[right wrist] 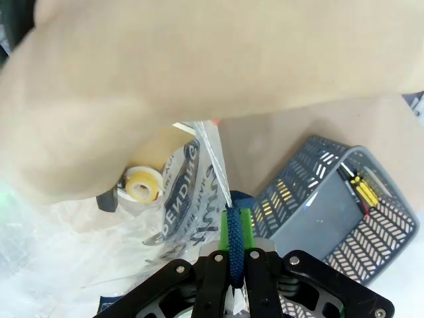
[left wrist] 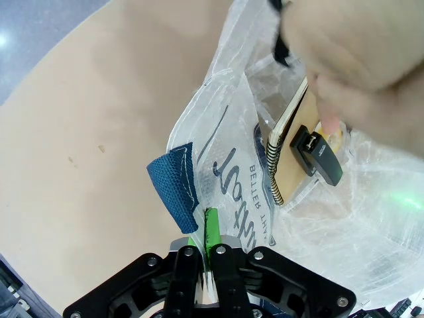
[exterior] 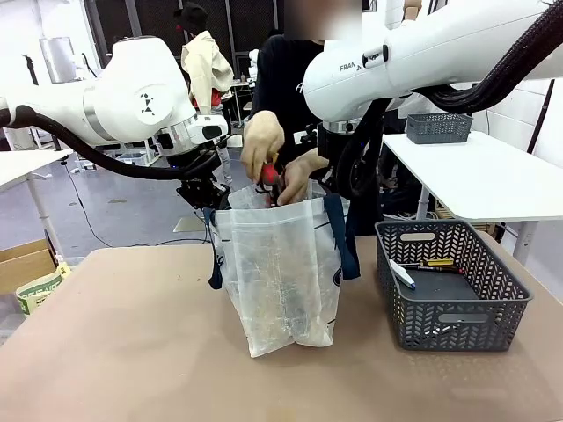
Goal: Transfer purchased items from the store into the shopping bag.
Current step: Move the Reusable shopping bag to the right side of the table.
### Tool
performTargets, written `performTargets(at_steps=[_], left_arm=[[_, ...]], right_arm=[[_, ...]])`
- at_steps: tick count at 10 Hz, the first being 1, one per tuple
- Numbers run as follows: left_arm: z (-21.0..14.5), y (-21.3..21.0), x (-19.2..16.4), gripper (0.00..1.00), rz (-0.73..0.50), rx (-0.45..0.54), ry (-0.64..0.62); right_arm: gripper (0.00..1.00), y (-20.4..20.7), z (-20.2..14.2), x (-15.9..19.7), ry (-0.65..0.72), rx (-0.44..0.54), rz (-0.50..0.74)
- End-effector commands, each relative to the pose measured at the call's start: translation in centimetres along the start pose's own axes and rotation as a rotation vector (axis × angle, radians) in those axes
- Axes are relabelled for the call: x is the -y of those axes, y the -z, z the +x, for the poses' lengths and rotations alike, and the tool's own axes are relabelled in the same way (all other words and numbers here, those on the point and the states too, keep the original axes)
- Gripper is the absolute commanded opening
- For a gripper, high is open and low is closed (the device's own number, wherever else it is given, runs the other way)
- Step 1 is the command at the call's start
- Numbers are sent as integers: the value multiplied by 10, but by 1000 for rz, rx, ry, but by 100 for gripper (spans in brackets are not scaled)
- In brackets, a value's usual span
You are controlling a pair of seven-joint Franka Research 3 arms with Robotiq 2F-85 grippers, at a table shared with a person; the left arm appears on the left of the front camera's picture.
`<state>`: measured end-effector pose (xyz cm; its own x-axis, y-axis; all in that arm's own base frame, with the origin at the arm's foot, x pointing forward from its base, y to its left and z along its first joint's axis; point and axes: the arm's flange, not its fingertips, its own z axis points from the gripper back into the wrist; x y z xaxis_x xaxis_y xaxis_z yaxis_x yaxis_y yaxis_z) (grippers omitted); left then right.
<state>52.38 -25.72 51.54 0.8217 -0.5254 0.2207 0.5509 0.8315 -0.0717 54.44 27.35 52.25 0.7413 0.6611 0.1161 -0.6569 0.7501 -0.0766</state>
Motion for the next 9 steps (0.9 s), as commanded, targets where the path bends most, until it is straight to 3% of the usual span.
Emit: performTargets(at_steps=[1, 9], left_arm=[[0, 0, 0, 0, 0, 0, -7], [0, 0, 0, 0, 0, 0, -7]], right_arm=[[0, 0, 0, 0, 4, -2, -1], [0, 0, 0, 0, 4, -2, -1]])
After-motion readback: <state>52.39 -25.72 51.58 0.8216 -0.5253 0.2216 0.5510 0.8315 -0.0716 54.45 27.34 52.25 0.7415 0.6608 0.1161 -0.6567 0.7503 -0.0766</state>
